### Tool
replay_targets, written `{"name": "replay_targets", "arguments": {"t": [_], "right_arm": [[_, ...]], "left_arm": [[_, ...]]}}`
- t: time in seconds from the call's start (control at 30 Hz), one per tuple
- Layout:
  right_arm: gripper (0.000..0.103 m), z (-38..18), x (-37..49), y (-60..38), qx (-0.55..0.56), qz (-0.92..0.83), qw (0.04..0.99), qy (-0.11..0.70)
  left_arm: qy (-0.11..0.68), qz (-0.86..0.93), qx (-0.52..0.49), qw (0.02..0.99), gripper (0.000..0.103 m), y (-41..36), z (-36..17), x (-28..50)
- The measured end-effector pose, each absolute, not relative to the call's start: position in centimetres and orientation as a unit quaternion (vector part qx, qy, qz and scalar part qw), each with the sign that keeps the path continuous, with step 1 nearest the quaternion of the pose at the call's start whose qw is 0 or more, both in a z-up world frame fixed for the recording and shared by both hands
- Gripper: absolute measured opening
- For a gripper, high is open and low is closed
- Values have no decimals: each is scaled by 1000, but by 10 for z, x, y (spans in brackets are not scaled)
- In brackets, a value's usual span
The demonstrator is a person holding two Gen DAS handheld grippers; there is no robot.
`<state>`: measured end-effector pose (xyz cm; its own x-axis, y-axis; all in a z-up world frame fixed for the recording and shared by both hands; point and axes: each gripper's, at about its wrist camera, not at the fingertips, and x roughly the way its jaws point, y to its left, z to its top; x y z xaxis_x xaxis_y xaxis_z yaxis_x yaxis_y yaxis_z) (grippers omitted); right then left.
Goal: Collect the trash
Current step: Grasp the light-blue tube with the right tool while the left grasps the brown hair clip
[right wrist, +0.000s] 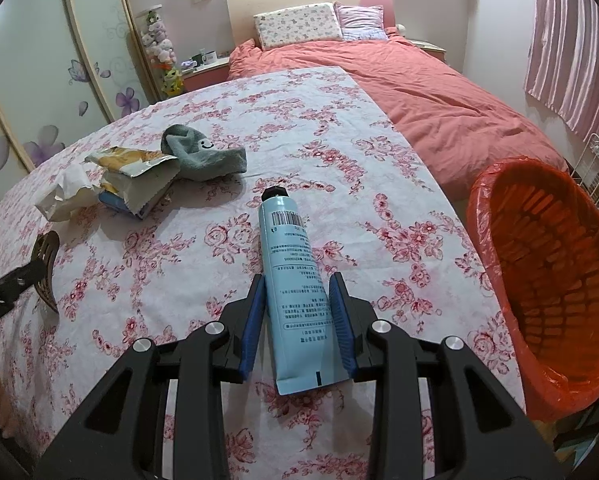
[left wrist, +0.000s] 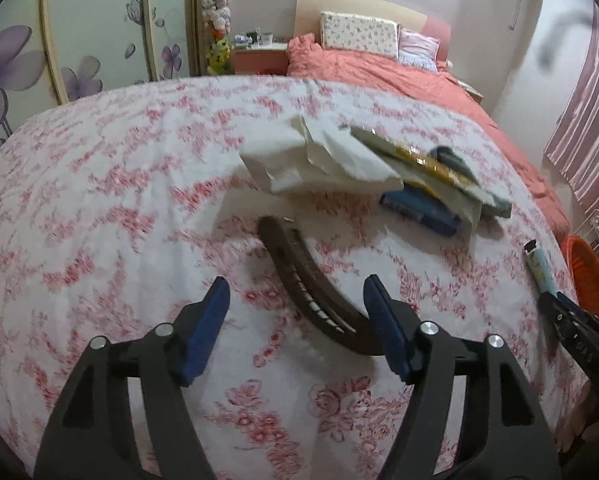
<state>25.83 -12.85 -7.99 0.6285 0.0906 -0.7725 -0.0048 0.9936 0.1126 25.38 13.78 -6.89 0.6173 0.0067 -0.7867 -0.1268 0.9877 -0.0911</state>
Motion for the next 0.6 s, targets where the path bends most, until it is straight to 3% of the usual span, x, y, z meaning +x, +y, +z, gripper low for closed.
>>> {"name": "replay_targets", "arguments": {"t": [0.17,0.23,0.37,0.5,0.6], "right_arm": [[33,-80,256,-124,63,51,896,437],[33,-80,256,-120,64,61,894,438],[33,-81,258,-115,60,69,895,436],[34,-80,264,-111,63,74,896,433],[34,-79,271,-104,58,75,898,429]], "left_arm": [[440,2,-86,894,33,132,-75,265],[436,-24,-85,896,27,128,-76,265],[431,-22,-75,899,32,130,-76,262],[435,-1,-74,897,45,135,-78,267],[437,7,-73,897,45,134,-79,272]]}}
